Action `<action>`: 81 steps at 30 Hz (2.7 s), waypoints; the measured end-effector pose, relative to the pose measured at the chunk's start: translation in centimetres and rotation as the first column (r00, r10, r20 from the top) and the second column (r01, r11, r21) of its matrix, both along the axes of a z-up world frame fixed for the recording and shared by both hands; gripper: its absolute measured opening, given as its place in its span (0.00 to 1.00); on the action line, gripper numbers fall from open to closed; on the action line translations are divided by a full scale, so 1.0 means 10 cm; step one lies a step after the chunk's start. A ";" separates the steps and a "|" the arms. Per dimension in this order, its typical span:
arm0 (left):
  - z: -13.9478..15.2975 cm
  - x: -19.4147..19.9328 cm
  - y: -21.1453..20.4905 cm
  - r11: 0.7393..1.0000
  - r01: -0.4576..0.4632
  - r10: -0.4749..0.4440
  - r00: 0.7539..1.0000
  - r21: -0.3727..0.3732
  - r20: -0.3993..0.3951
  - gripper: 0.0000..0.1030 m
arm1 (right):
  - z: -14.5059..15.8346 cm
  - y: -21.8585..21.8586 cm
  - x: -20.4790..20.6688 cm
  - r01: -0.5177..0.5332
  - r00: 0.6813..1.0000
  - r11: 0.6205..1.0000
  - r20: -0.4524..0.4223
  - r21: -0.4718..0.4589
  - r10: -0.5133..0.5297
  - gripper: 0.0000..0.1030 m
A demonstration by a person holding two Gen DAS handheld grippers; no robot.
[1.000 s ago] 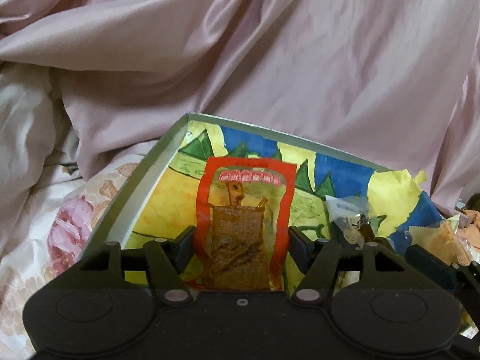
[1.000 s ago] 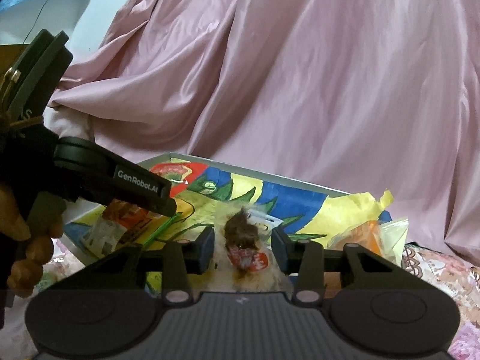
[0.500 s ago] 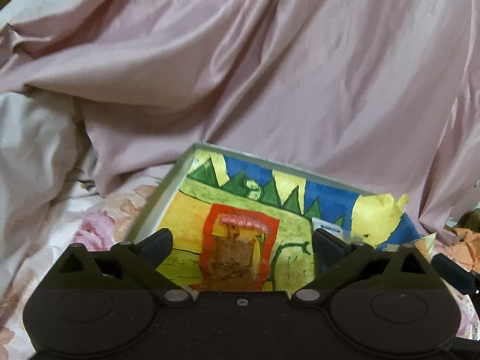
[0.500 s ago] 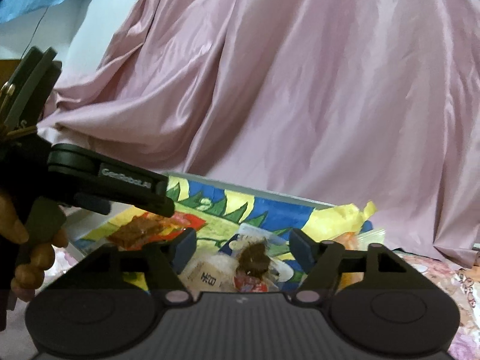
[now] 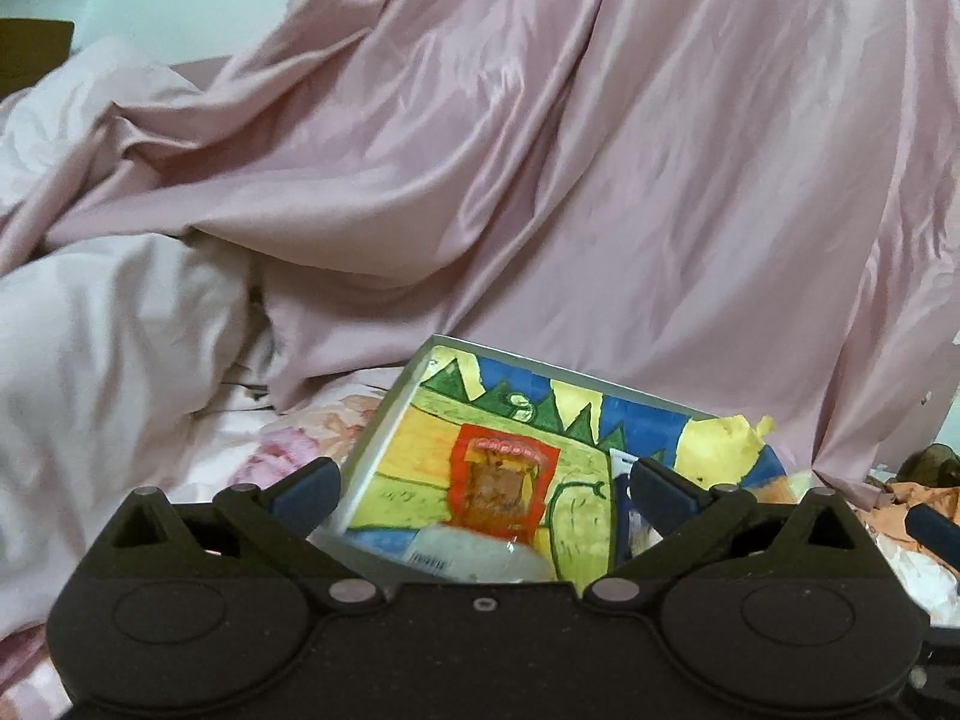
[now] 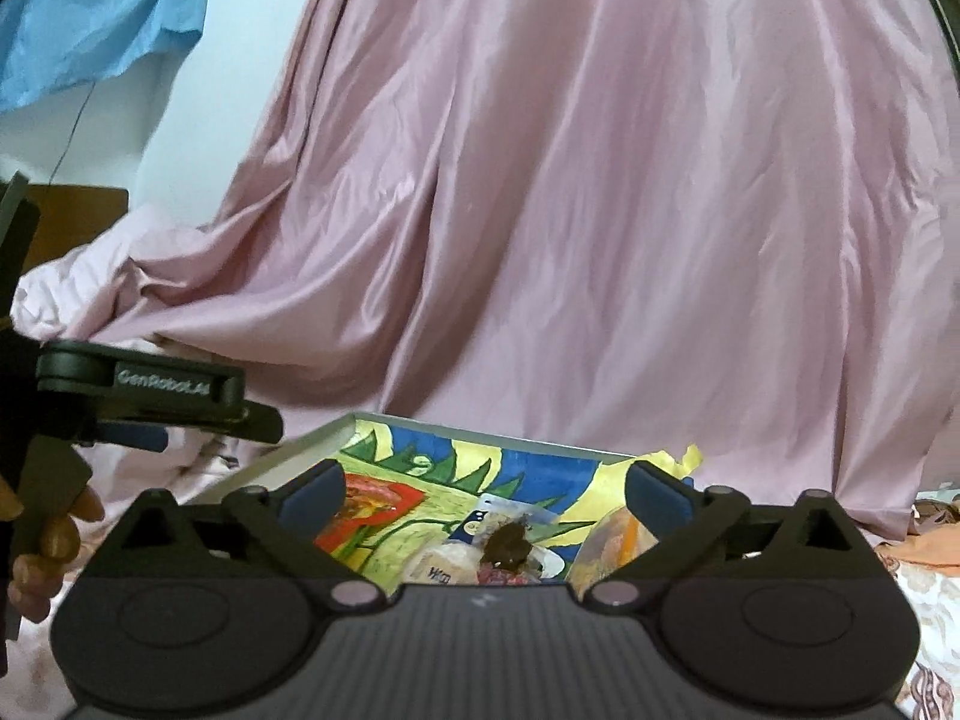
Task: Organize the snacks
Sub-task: 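Open both tools and lift them away from the tray, then move both open tools toward the gold foil packet and the orange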
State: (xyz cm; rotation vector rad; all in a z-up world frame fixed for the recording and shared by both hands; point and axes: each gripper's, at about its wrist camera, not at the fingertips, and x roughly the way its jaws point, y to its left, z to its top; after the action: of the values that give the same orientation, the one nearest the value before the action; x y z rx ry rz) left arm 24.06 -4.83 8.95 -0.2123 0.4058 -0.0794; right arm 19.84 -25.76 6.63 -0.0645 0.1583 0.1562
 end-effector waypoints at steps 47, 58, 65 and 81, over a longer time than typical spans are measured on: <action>-0.84 -1.80 0.37 0.984 0.107 -0.085 0.985 0.141 -0.152 0.99 | -0.61 0.23 -1.70 0.097 0.956 0.994 -0.284 0.056 -0.077 1.00; -0.94 -1.72 0.37 0.983 0.104 -0.076 0.980 0.151 -0.185 0.99 | -0.80 0.32 -1.61 0.060 0.934 0.998 -0.355 0.032 -0.045 1.00; -1.03 -1.52 0.39 0.982 0.129 -0.095 0.967 0.136 -0.236 0.99 | -0.92 0.38 -1.47 0.038 0.916 0.999 -0.401 0.016 -0.028 1.00; -1.19 -1.05 0.25 0.934 0.274 -0.224 0.949 0.230 -0.221 0.99 | -1.05 0.35 -0.90 -0.023 0.914 0.999 -0.405 -0.035 0.007 1.00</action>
State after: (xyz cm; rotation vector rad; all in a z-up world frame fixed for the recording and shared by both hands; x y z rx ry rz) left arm 13.58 -2.34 -2.97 0.0925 0.6297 -0.2573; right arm 10.89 -22.31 -3.83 -0.0718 0.5773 0.1806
